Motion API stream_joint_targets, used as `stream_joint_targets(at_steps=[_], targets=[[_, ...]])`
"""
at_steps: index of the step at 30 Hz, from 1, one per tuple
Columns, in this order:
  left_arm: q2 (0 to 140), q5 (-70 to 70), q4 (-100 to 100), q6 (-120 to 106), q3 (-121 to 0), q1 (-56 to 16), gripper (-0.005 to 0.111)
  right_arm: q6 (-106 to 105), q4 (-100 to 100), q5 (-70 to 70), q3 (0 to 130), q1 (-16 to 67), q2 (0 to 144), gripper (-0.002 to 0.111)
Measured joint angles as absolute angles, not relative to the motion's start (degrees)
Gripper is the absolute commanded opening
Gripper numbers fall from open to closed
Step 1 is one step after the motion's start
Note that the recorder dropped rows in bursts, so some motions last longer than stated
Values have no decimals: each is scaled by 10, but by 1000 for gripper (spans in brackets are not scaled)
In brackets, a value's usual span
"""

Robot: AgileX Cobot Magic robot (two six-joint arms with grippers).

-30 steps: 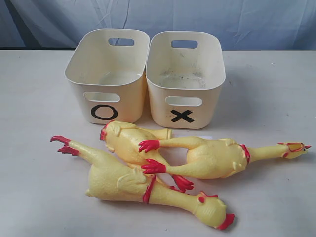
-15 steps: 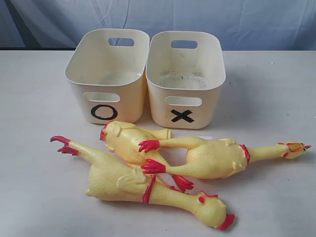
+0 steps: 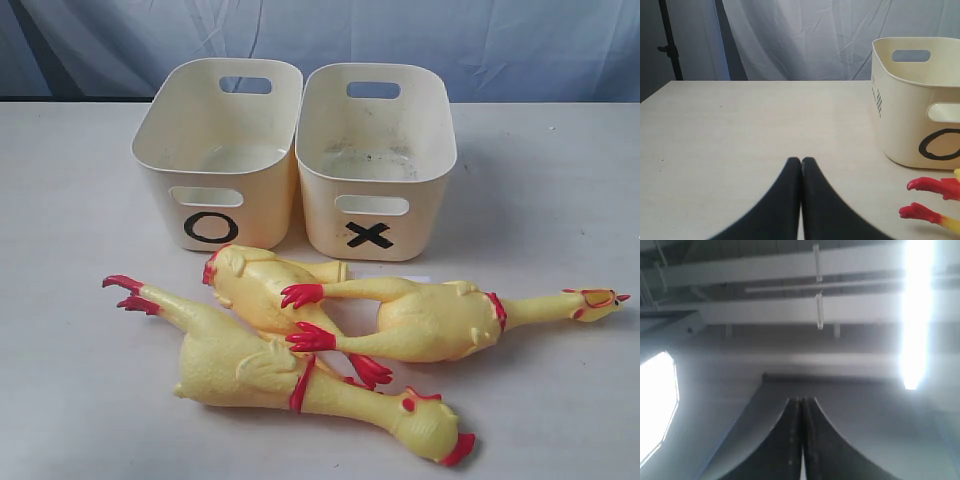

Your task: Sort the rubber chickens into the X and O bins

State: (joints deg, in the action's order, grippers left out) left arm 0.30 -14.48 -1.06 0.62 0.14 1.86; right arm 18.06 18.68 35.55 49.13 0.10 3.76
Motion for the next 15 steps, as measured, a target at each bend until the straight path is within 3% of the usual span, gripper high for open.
stream_joint_targets(at_steps=[1, 6, 15], targets=[[3, -145, -11, 6, 1, 19, 0, 265, 219, 206, 565, 1, 69, -1], [3, -145, -13, 6, 1, 19, 0, 346, 220, -156, 681, 19, 193, -1], [3, -145, -13, 6, 1, 19, 0, 142, 28, -511, 691, 68, 464, -1]])
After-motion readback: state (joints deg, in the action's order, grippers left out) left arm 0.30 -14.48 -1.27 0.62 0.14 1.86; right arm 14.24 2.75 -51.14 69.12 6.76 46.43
